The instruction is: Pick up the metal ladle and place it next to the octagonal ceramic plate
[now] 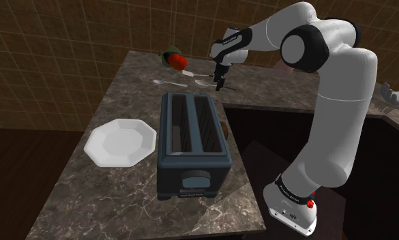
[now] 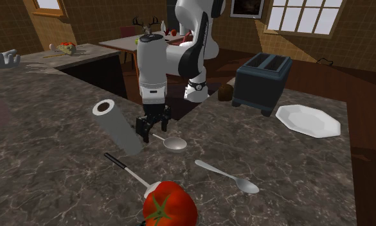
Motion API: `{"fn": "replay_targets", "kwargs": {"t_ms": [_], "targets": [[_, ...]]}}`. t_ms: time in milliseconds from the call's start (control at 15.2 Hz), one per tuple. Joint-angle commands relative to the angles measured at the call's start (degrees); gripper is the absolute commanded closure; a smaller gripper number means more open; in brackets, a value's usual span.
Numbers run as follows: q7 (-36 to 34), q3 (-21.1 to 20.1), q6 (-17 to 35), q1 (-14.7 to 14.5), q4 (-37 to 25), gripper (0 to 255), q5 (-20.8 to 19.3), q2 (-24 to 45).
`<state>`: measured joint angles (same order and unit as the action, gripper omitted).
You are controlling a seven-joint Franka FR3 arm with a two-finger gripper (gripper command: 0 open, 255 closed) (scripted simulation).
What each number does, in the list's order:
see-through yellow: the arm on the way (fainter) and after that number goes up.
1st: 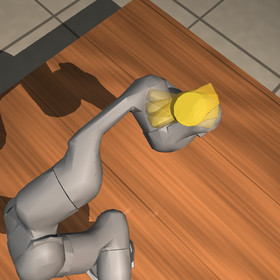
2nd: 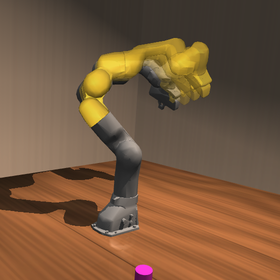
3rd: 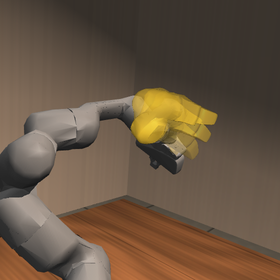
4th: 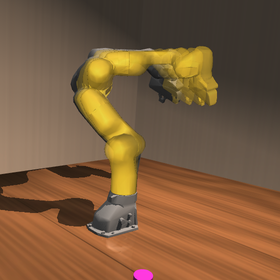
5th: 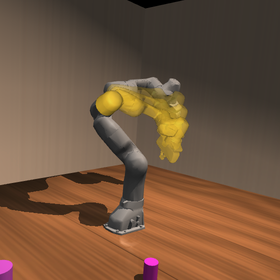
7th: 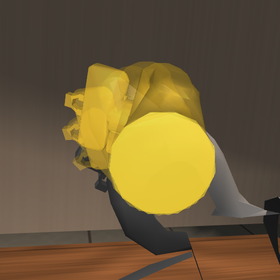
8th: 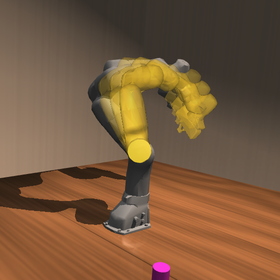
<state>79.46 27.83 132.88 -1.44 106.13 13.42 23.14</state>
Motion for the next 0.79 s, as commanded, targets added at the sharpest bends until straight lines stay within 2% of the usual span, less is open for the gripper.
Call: {"fn": "replay_targets", "kwargs": {"t_ms": [0, 198, 264, 726], "targets": [[0.0, 0.0, 0.1, 0.0, 0.0, 0, 0.0, 0.0], [0.0, 0.0, 0.0, 0.0, 0.0, 0, 0.0, 0.0], [0.0, 0.0, 0.0, 0.0, 0.0, 255, 0.0, 0.0], [0.0, 0.0, 0.0, 0.0, 0.0, 255, 0.0, 0.0]]}}
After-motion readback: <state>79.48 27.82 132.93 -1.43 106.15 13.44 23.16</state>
